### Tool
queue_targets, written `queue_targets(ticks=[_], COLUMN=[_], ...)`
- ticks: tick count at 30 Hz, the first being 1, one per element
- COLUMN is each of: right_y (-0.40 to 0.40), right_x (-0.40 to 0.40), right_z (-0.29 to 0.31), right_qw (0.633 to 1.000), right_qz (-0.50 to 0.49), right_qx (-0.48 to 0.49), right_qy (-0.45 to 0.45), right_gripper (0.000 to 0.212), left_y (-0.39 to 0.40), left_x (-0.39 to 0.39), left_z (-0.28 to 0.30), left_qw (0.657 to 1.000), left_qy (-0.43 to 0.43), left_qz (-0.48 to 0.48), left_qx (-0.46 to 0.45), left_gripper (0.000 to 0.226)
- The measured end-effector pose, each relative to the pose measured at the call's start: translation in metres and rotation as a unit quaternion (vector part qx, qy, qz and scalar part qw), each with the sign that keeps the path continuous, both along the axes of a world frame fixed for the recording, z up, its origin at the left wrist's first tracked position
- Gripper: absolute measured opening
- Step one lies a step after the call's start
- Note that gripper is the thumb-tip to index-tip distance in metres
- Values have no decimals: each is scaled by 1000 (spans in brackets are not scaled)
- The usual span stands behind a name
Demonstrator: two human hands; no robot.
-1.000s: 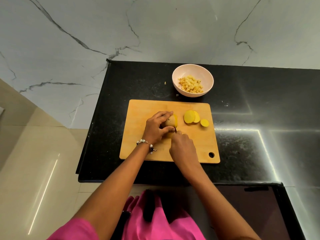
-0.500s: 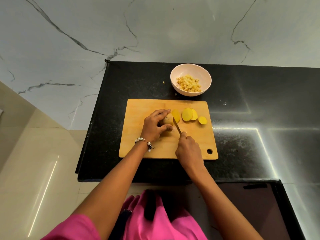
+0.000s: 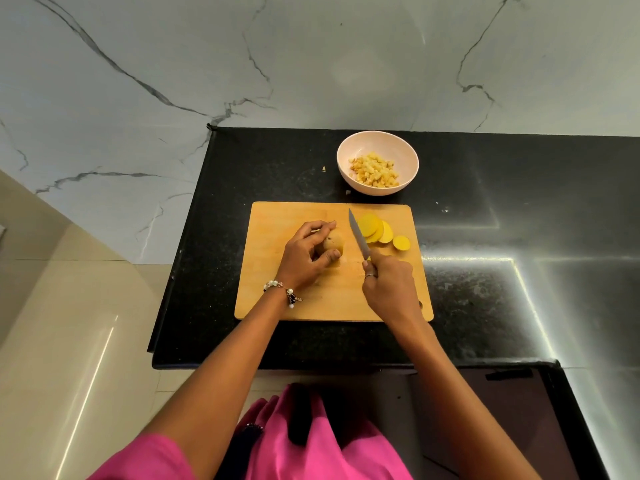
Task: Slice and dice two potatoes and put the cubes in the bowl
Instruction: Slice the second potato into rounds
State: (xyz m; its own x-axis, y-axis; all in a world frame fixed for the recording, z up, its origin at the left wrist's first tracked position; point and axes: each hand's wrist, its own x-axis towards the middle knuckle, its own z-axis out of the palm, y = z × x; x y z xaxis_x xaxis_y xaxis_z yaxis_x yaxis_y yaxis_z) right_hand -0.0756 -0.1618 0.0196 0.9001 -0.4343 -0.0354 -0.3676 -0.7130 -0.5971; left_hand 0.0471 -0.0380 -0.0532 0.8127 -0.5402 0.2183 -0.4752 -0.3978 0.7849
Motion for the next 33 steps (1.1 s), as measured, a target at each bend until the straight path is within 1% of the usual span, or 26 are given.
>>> queue_targets(ticks=[3, 8, 12, 18, 24, 28, 33], right_y=[14, 23, 24, 26, 33, 42, 41], right_x=[1, 4, 4, 5, 5, 4, 25], right_z=[4, 6, 7, 11, 15, 28, 34], right_qw=[999, 996, 995, 994, 991, 986, 984], right_qz=[19, 17, 17, 24, 23, 48, 68], right_qx=[-17, -52, -67, -64, -77, -121, -119], right_qy=[34, 67, 74, 91, 103, 103, 116], right_gripper=[20, 22, 22, 22, 28, 28, 24], left_y=[0, -1, -1, -2, -2, -3, -3], left_x=[-1, -2, -2, -2, -2, -3, -5], left_z=[-1, -2, -2, -3, -3, -2, -1], left_qw=[1000, 1000, 1000, 1000, 999, 999, 999], left_qy=[-7, -13, -13, -8, 6, 10, -3], left_qz=[-1, 6, 8, 11, 15, 16, 18], left_qx=[-9, -18, -27, -28, -33, -42, -47], left_gripper=[52, 52, 51, 52, 53, 53, 54])
